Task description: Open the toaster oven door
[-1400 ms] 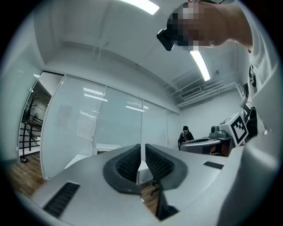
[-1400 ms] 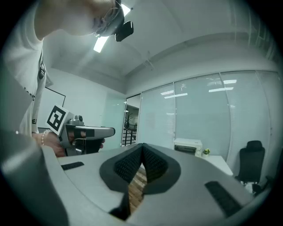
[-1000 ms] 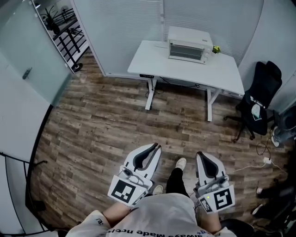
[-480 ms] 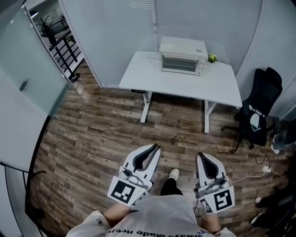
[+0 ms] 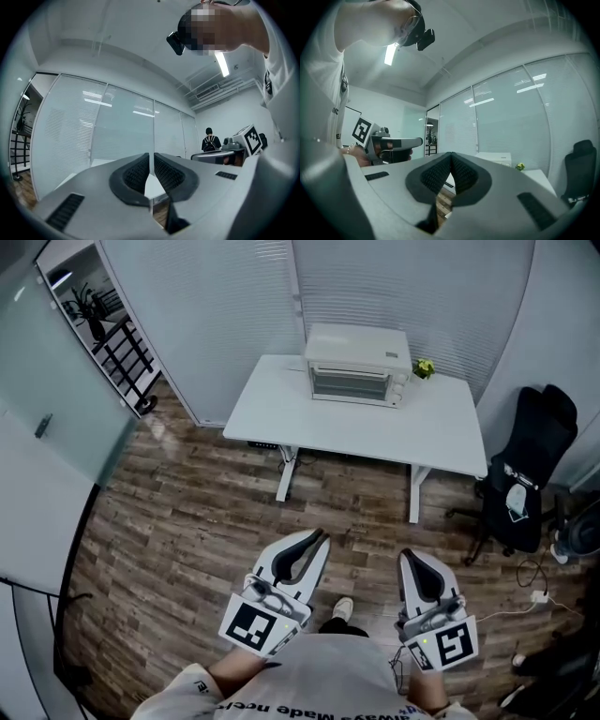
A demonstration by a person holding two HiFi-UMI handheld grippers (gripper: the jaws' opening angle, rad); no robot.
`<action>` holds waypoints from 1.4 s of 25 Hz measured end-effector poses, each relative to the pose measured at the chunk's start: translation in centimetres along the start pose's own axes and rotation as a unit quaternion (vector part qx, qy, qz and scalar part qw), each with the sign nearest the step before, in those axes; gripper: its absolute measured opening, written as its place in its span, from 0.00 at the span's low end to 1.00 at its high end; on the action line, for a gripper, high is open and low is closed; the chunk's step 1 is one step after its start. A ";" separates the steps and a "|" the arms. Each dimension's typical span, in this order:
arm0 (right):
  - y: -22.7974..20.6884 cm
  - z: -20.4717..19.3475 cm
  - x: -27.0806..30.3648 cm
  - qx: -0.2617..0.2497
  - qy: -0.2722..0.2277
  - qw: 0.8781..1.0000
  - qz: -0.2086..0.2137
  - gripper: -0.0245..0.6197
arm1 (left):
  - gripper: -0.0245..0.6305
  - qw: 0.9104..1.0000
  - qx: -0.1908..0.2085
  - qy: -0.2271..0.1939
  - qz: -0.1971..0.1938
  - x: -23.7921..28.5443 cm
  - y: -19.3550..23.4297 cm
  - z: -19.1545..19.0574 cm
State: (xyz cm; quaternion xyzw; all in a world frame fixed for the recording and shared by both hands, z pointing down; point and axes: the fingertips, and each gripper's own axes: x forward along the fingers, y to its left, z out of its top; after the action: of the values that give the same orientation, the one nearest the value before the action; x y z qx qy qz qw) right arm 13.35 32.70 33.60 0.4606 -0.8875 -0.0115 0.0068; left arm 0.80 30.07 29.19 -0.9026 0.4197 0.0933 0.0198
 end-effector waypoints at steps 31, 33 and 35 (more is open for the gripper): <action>-11.4 -1.8 15.0 -0.023 0.025 0.999 0.017 0.05 | 0.11 1.000 -0.025 0.010 0.007 15.2 11.3 -5.1; -12.3 -1.9 16.6 -0.024 0.031 0.999 0.015 0.05 | 0.11 1.000 -0.026 0.010 0.005 16.5 12.7 -5.2; -13.4 -1.9 18.3 -0.026 0.038 0.999 0.010 0.05 | 0.11 1.000 -0.029 0.010 0.003 18.1 14.2 -5.4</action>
State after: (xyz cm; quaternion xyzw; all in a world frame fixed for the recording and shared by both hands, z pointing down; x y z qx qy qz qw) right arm 13.81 9.96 35.21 0.4518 -0.8904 -0.0169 0.0526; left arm 2.16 6.63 31.78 -0.9025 0.4195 0.0963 -0.0108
